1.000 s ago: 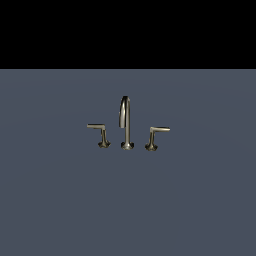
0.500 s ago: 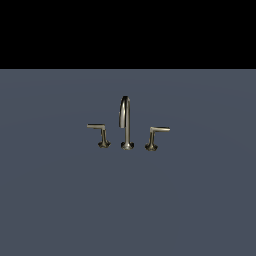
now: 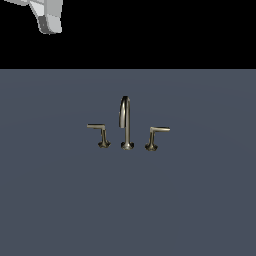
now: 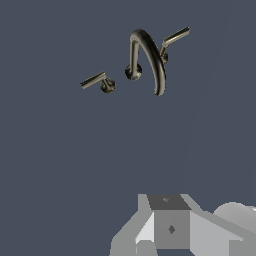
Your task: Turn on the faucet by rotating a designated handle.
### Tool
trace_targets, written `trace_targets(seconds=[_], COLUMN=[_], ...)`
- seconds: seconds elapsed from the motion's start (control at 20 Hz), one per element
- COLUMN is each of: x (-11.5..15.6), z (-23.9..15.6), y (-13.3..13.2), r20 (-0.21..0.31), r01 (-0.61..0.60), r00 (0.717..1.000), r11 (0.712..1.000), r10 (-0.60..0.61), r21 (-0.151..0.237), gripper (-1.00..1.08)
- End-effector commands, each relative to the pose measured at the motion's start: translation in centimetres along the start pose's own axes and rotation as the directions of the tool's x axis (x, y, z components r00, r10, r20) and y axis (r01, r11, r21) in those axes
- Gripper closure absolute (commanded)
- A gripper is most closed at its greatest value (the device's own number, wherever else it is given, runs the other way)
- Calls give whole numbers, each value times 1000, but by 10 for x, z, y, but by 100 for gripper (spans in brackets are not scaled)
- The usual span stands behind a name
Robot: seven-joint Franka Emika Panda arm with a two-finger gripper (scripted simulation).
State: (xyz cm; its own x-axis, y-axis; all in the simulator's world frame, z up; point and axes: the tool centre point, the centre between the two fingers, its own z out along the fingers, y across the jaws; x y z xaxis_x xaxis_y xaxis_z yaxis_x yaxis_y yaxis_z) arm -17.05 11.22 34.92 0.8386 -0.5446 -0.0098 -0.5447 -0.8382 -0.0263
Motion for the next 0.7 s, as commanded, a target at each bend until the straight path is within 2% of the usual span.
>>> trace_targets(seconds=[0.0, 0.3, 0.65], x=[4, 17, 35], z=[13, 41, 73], y=[-11, -36, -62], r20=[0, -1, -2], r01=[-53, -172, -299], r00=[999, 985, 954], r11=[999, 985, 954], r10=[53, 172, 299], r21=[1, 1, 2], gripper=[108, 108, 108])
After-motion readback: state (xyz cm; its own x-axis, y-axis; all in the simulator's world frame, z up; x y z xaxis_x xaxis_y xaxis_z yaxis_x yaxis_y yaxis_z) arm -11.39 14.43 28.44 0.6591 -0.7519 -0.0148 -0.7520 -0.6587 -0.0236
